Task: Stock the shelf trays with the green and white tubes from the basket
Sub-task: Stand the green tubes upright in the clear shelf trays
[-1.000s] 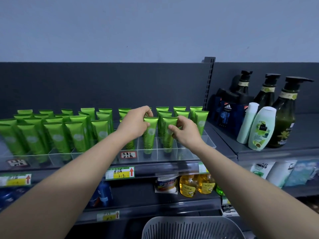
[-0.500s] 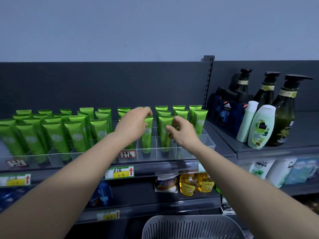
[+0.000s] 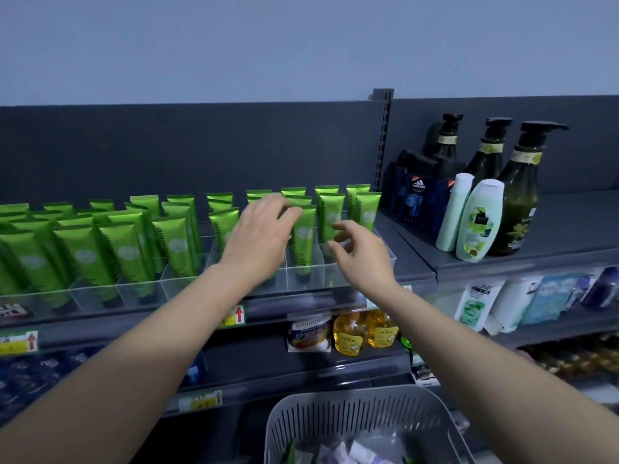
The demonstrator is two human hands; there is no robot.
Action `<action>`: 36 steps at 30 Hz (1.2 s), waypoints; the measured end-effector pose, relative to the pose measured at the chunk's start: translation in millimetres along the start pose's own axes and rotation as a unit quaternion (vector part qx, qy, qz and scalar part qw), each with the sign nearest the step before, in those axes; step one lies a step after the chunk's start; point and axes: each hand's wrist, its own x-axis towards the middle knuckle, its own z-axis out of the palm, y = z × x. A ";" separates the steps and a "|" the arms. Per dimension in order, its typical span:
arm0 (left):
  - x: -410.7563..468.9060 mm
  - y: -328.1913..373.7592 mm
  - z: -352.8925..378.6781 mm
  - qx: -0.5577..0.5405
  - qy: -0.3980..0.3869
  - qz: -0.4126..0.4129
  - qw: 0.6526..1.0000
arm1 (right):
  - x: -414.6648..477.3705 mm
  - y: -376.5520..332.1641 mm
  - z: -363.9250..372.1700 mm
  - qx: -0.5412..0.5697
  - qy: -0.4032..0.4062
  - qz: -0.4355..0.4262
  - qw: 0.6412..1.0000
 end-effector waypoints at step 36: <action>-278.6 168.9 209.7 -0.042 -0.540 -0.013 0.841 | -282.8 256.1 65.5 -0.292 -0.393 0.208 0.847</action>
